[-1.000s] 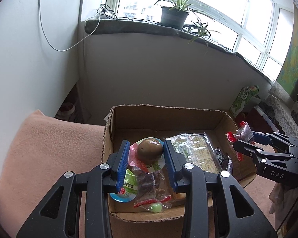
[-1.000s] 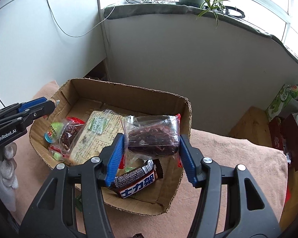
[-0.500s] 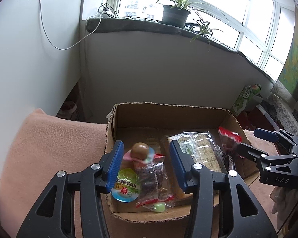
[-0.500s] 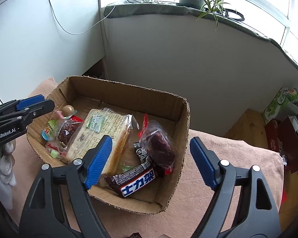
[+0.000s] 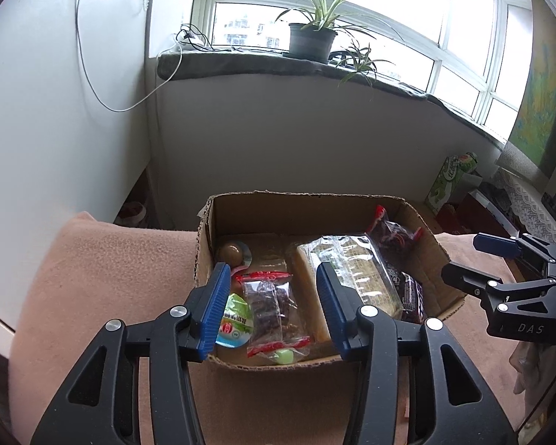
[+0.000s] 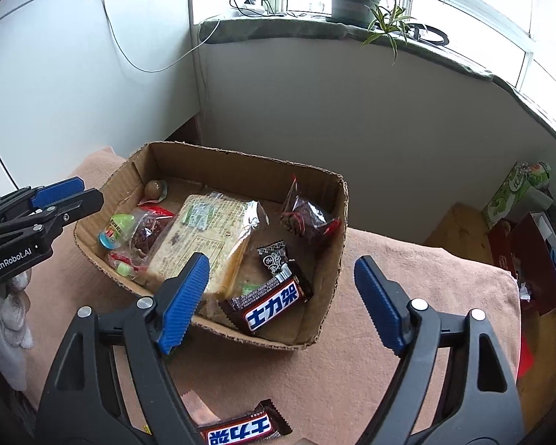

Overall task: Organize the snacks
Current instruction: 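Move the left gripper to the green candy packet while the right gripper approaches the last Snickers bar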

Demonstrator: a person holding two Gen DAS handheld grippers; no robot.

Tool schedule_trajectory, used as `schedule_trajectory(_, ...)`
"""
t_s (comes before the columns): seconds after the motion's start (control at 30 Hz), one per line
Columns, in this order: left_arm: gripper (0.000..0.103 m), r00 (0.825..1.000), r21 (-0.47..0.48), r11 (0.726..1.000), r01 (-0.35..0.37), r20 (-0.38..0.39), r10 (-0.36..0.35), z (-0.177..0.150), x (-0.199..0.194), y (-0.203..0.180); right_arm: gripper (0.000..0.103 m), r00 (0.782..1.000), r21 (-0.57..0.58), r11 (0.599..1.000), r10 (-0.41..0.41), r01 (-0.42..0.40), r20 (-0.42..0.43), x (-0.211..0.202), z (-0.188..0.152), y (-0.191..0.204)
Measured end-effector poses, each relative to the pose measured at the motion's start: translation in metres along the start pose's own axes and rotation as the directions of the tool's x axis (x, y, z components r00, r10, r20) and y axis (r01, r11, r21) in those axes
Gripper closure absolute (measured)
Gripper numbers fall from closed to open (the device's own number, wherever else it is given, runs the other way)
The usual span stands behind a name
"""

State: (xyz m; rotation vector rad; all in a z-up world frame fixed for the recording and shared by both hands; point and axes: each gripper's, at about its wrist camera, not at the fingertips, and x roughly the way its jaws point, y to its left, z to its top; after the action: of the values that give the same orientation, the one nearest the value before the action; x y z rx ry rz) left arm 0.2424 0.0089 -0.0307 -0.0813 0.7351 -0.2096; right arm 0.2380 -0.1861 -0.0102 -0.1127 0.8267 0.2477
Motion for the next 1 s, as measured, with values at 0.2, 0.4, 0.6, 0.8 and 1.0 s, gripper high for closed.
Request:
schedule_trajectory(0.2, 0.056, 1.000, 0.026, 1.000, 0.011, 0.028, -0.012, -0.013, -0.026, -0.013, 0.020, 1.000, -0.017, 1.000, -0.005, 0.005, 0.002, -0.021, -0.023, 0.007)
schedule_trajectory(0.4, 0.056, 0.999, 0.064, 0.997, 0.038, 0.028, -0.040, -0.035, -0.038, -0.032, 0.020, 1.000, 0.004, 1.000, 0.015, -0.015, -0.006, -0.038, -0.048, 0.003)
schedule_trajectory(0.6, 0.056, 0.998, 0.092, 0.994, 0.066, 0.002, -0.067, -0.056, -0.039, -0.048, 0.020, 0.999, 0.026, 0.999, 0.037, -0.036, -0.034, -0.043, -0.078, 0.001)
schedule_trajectory(0.8, 0.056, 0.995, 0.113, 0.989, 0.095, -0.042, -0.091, -0.075, -0.033, -0.061, 0.020, 0.997, 0.036, 0.998, 0.048, -0.046, -0.058, -0.043, -0.102, -0.001)
schedule_trajectory(1.0, 0.059, 0.988, 0.100, 0.987, 0.125, -0.100, -0.115, -0.088, -0.021, -0.061, 0.020, 0.995, 0.046, 0.997, 0.062, -0.059, -0.079, -0.041, -0.117, -0.003)
